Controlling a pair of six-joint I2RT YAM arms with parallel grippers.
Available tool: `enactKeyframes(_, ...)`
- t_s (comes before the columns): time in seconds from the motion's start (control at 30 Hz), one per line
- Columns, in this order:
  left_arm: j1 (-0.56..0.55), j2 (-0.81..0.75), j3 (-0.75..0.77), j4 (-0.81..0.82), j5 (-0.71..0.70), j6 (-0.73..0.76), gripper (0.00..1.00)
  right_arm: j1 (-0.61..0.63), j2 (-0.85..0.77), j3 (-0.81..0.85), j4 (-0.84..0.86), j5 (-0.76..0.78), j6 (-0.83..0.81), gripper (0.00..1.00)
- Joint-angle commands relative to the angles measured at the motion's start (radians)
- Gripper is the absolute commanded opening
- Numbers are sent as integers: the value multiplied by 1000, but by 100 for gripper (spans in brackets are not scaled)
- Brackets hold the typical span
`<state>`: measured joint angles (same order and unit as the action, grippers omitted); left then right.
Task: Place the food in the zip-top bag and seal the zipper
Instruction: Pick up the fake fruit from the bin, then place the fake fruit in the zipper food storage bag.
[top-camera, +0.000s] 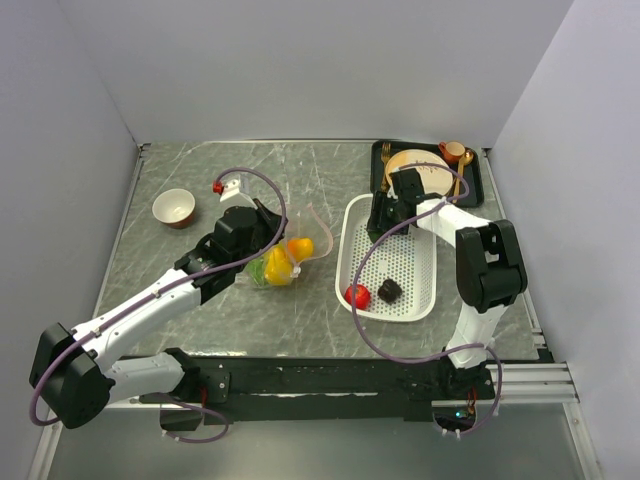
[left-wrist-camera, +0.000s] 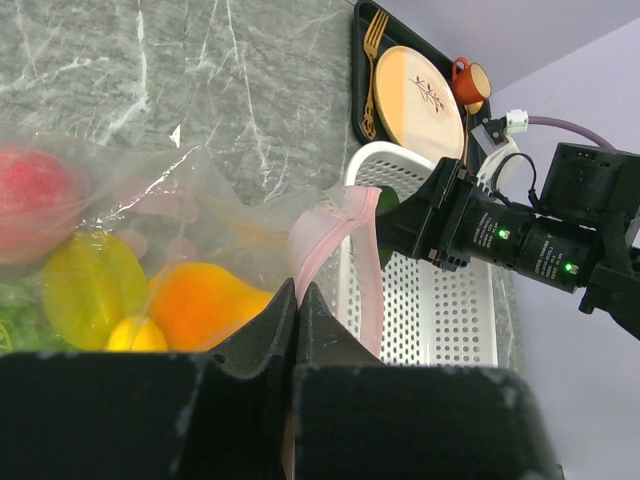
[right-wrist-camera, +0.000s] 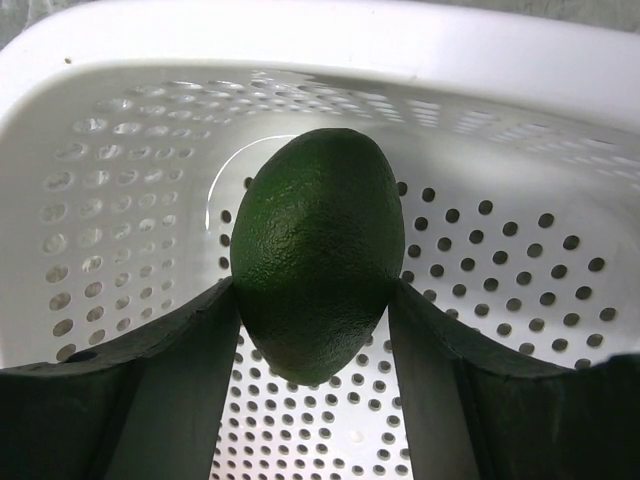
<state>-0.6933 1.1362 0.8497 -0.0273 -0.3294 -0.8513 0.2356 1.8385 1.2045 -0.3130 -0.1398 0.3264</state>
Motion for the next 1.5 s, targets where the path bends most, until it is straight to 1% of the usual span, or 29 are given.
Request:
enactKeyframes(0.0,-3,-24,18,29,0,8,4,-4,-5,-9,40,9,13,59)
enactKeyframes(0.1,-3,-27,17,29,-3,8,4,-4,-7,-8,43,-3,14,51)
enactKeyframes(0.13,-3,-27,18,29,-3,8,4,-4,-10,-8,38,-6,16,45)
enactKeyframes(0.17,-3,-27,20,29,-2,9,4,-2,-19,-8,38,-12,16,42)
enactKeyframes(0.2,-3,-26,20,29,1,9,4,-5,-24,-8,35,-17,8,41)
enactKeyframes(0.23,-3,-26,22,29,3,11,4,-4,-31,-6,26,-27,8,38)
enactKeyframes(0.27,-3,-23,26,29,3,12,4,-4,-51,-5,19,-32,3,37)
enactKeyframes(0.43,-3,-15,28,29,9,9,4,-4,-156,3,-38,-49,-21,37)
enactKeyframes(0.53,-3,-7,31,29,23,8,4,-4,-249,-5,-44,-98,-36,37)
enactKeyframes(0.57,-3,0,35,30,26,8,4,-2,-296,-8,-38,-159,-41,37)
enactKeyframes(0.7,-2,22,35,44,39,3,3,2,-381,-39,18,-340,-40,37)
enactKeyframes(0.77,-3,36,41,44,47,0,2,21,-427,-42,34,-382,-49,37)
enactKeyframes(0.87,-3,45,46,46,53,-2,1,65,-469,-26,0,-463,-107,39)
enactKeyframes(0.97,-3,48,42,50,53,-5,1,118,-487,-8,-52,-497,-193,39)
enactKeyframes(1.07,-3,45,37,49,55,-5,1,171,-484,-8,-73,-523,-227,40)
enactKeyframes(1.13,-3,39,37,46,50,-5,1,201,-470,15,-115,-512,-266,40)
enactKeyframes(1.23,-3,31,32,44,44,-6,1,241,-437,47,-141,-491,-279,40)
enactKeyframes(1.47,-3,14,20,40,43,-11,1,306,-366,101,-135,-489,-265,41)
